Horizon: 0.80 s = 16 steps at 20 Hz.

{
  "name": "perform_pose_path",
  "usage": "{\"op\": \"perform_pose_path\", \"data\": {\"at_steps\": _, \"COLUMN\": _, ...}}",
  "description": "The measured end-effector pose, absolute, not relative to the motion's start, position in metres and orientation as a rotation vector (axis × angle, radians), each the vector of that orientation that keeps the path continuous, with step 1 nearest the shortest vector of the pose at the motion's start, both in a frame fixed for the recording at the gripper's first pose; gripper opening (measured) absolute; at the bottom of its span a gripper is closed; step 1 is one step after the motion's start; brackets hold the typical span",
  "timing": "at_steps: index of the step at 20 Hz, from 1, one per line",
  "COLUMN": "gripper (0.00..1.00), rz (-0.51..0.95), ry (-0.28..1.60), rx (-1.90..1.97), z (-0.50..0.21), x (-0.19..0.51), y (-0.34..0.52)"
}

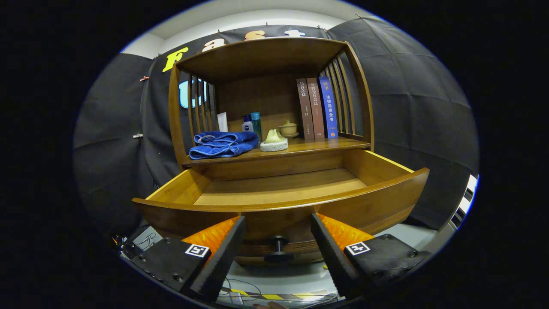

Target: Pull open the drawer, take out the items inside it, and place them on the countertop above the cabinet.

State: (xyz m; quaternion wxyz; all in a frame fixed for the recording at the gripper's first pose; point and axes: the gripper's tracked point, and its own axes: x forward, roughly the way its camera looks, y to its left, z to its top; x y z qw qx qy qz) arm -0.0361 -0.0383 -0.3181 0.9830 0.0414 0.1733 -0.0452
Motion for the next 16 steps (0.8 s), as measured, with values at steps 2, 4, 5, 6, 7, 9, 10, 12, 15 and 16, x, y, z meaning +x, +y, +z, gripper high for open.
{"op": "perform_pose_path", "data": {"at_steps": 2, "gripper": 1.00, "rz": -0.094, "ry": 0.354, "rx": 0.083, "z": -0.319, "x": -0.018, "y": -0.038}}
{"op": "perform_pose_path", "data": {"at_steps": 4, "gripper": 1.00, "rz": -0.098, "ry": 0.346, "rx": 0.080, "z": -0.314, "x": 0.001, "y": -0.039}}
{"op": "perform_pose_path", "data": {"at_steps": 5, "gripper": 1.00, "rz": -0.099, "ry": 0.338, "rx": 0.079, "z": -0.314, "x": 0.011, "y": -0.040}}
{"op": "perform_pose_path", "data": {"at_steps": 6, "gripper": 1.00, "rz": -0.098, "ry": 0.355, "rx": 0.082, "z": -0.316, "x": 0.018, "y": -0.040}}
{"op": "perform_pose_path", "data": {"at_steps": 7, "gripper": 1.00, "rz": -0.099, "ry": 0.349, "rx": 0.083, "z": -0.316, "x": 0.030, "y": -0.041}}
{"op": "perform_pose_path", "data": {"at_steps": 9, "gripper": 1.00, "rz": -0.098, "ry": 0.353, "rx": 0.081, "z": -0.322, "x": 0.052, "y": -0.043}}
{"op": "perform_pose_path", "data": {"at_steps": 10, "gripper": 1.00, "rz": -0.098, "ry": 0.357, "rx": 0.082, "z": -0.323, "x": 0.062, "y": -0.043}}
{"op": "perform_pose_path", "data": {"at_steps": 12, "gripper": 1.00, "rz": -0.097, "ry": 0.364, "rx": 0.078, "z": -0.326, "x": 0.082, "y": -0.045}}
{"op": "perform_pose_path", "data": {"at_steps": 15, "gripper": 1.00, "rz": -0.096, "ry": 0.364, "rx": 0.068, "z": -0.330, "x": 0.107, "y": -0.046}}
{"op": "perform_pose_path", "data": {"at_steps": 16, "gripper": 1.00, "rz": -0.096, "ry": 0.363, "rx": 0.067, "z": -0.330, "x": 0.112, "y": -0.047}}
